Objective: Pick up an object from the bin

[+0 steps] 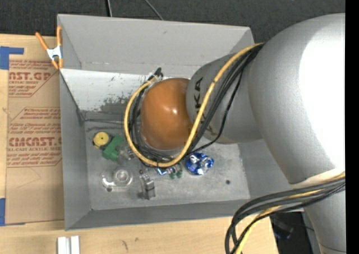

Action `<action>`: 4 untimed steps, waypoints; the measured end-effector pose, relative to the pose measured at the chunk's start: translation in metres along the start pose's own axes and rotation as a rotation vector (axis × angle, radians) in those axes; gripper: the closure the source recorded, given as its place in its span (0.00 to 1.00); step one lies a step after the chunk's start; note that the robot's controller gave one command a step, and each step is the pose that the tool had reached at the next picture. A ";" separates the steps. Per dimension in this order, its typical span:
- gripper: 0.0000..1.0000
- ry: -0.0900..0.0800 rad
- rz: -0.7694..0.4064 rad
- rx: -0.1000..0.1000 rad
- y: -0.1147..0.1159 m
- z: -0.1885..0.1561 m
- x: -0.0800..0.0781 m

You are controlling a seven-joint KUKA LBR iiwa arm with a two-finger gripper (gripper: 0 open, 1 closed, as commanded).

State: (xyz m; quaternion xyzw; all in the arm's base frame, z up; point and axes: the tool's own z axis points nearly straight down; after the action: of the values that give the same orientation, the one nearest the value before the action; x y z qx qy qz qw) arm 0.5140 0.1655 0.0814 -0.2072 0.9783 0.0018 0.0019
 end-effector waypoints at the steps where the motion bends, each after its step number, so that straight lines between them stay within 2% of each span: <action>1: 0.00 0.002 -0.052 0.002 0.016 0.011 -0.027; 2: 1.00 0.003 -0.049 0.002 0.015 0.010 -0.027; 3: 1.00 -0.004 -0.291 0.002 0.040 -0.065 -0.047; 4: 0.00 0.002 -0.289 0.001 0.039 -0.063 -0.045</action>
Offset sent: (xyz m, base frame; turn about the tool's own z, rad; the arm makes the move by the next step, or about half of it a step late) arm 0.0181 0.0241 -0.0103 -0.0502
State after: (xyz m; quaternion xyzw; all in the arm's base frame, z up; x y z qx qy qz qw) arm 0.5394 0.2197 0.1443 -0.3461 0.9382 0.0011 0.0013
